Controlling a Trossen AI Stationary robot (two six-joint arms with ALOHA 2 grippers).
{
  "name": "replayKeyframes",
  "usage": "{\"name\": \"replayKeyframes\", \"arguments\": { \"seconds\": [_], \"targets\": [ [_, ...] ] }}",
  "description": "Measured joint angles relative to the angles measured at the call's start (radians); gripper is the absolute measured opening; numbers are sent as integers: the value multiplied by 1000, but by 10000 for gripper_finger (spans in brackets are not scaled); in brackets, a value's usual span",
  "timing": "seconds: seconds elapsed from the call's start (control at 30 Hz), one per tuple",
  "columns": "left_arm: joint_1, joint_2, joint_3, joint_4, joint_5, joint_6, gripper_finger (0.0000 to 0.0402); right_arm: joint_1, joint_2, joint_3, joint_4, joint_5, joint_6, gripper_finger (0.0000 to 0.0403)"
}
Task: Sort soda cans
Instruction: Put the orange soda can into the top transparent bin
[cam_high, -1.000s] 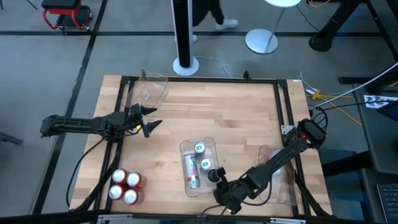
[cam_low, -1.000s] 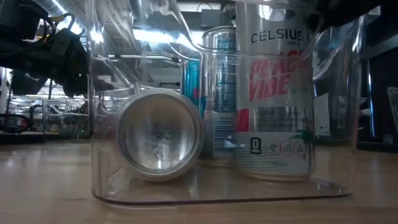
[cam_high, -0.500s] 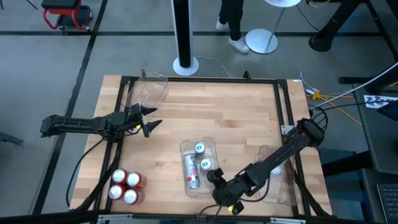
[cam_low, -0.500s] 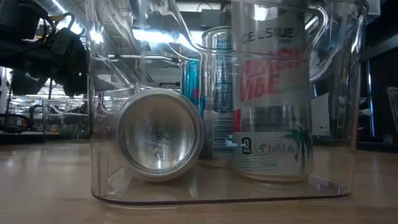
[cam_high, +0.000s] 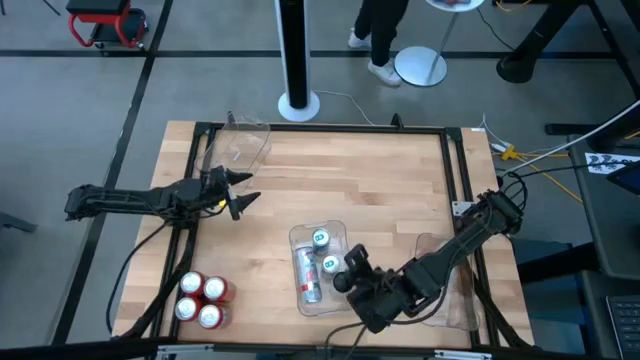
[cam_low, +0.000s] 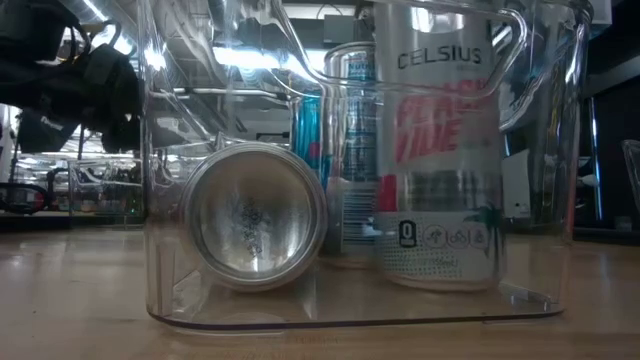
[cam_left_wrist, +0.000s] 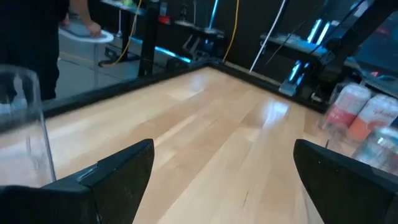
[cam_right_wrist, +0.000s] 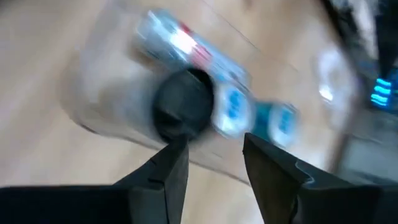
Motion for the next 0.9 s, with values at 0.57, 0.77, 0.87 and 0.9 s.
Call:
{"name": "replayKeyframes", "arguments": {
  "seconds": [0.57,0.77,0.87,0.9],
  "targets": [
    [171,323,561,-434,-26,116,375,-123,0,-83,-445,648,126,154],
    [284,556,786,-682,-25,116,375,-226,0,-113,-447,819,109,154],
    [338,659,876,-799,-26,123,375,-296,-7,-142,-443,811,27,154],
    [356,692,906,-834,-26,125,375,-323,-15,-148,-448,795,1,154]
  ]
}}
